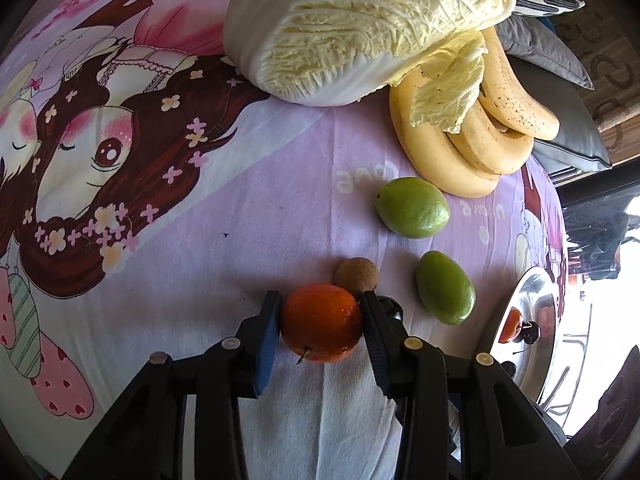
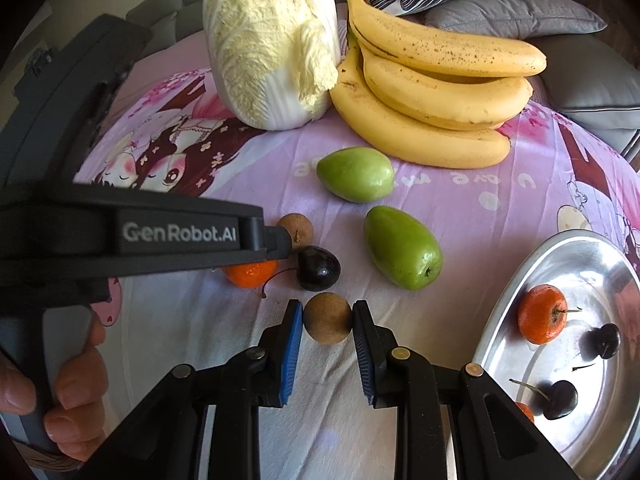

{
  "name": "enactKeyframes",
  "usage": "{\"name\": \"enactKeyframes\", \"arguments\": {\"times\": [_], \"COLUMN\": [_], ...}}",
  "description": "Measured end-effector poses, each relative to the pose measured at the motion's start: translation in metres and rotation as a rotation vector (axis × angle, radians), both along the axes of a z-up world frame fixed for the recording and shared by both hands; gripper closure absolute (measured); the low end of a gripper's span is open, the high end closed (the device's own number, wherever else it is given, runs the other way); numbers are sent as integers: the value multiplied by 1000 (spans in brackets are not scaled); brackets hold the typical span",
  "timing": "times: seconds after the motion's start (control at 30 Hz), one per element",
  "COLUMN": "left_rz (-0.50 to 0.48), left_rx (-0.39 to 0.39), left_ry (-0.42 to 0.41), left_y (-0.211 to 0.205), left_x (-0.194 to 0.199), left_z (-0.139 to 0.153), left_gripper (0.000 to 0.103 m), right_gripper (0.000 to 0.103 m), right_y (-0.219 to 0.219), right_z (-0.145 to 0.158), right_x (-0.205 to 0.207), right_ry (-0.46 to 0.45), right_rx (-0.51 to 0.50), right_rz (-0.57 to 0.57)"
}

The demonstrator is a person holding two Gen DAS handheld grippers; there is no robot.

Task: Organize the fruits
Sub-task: 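Lift the tangerine and the longan off the cloth with both tools, then carry the tangerine and the longan over the steel bowl with both tools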

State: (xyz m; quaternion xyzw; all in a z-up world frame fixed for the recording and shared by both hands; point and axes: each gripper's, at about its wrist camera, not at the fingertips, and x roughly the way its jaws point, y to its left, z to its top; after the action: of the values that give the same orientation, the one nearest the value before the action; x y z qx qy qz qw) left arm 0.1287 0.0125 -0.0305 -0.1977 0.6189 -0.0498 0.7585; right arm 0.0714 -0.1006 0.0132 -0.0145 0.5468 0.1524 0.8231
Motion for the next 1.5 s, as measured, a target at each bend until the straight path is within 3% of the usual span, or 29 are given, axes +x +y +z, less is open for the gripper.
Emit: {"name": "enactKeyframes", "arguments": {"times": [0.5, 1.07, 1.5], "left_rz": [2, -31, -140], "left_rx": [28, 39, 46], "left_ry": [-62, -84, -103], "left_y": [-1, -19, -66], "left_x": [-18, -20, 0], "left_z": [29, 49, 71], "left_gripper": [62, 62, 62], "right_gripper": [75, 76, 75], "right_y": [-17, -39, -77], "right_z": [24, 26, 39], "right_x": [-11, -8, 1], "right_ry": [-39, 1, -22], "right_rx": [38, 43, 73], "right_rz": [-26, -88, -193]}}
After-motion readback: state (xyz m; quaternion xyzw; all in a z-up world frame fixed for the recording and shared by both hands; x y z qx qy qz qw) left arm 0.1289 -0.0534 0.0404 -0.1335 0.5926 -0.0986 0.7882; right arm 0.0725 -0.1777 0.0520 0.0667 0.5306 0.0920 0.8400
